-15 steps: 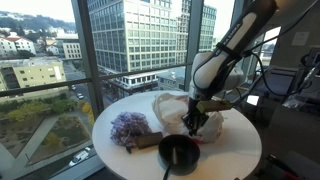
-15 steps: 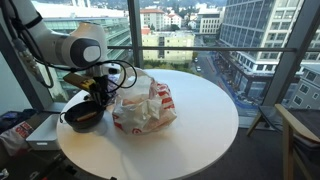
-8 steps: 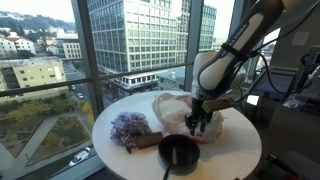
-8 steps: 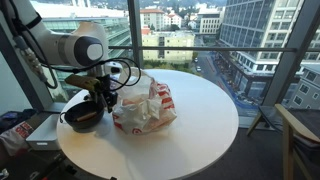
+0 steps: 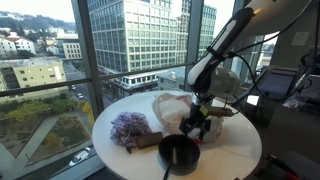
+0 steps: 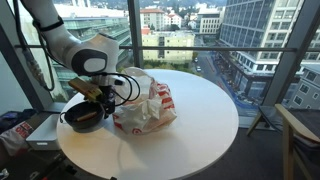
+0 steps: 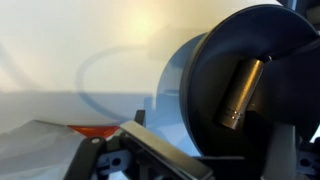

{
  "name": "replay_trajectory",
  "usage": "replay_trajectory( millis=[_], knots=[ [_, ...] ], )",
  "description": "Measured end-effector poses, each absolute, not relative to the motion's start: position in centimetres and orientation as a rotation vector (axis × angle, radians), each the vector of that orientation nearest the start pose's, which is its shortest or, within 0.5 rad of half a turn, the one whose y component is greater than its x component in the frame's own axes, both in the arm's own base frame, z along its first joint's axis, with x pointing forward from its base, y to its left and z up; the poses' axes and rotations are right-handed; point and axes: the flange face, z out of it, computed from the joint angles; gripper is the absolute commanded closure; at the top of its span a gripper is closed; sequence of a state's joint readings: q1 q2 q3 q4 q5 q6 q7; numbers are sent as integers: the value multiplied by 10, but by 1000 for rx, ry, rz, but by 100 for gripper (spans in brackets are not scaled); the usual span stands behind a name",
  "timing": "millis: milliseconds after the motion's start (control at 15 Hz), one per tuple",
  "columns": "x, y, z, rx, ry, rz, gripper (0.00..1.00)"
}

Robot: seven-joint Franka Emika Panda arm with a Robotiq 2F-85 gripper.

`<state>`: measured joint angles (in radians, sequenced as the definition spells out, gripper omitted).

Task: Put the items, which are on the table, in the plastic

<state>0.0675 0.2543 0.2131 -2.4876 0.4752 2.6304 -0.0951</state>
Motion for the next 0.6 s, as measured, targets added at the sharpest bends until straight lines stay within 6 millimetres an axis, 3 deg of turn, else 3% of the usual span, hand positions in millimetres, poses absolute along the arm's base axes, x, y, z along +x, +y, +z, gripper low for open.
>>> replay_trajectory(
  millis=[333,400,467,600],
  knots=[
    [440,115,143,-2852,38,286,0],
    [439,116,137,-2845,27,302,25],
    [438,117,131,-2839,15,315,25],
    [437,120,123,-2827,-10,332,41]
  ],
)
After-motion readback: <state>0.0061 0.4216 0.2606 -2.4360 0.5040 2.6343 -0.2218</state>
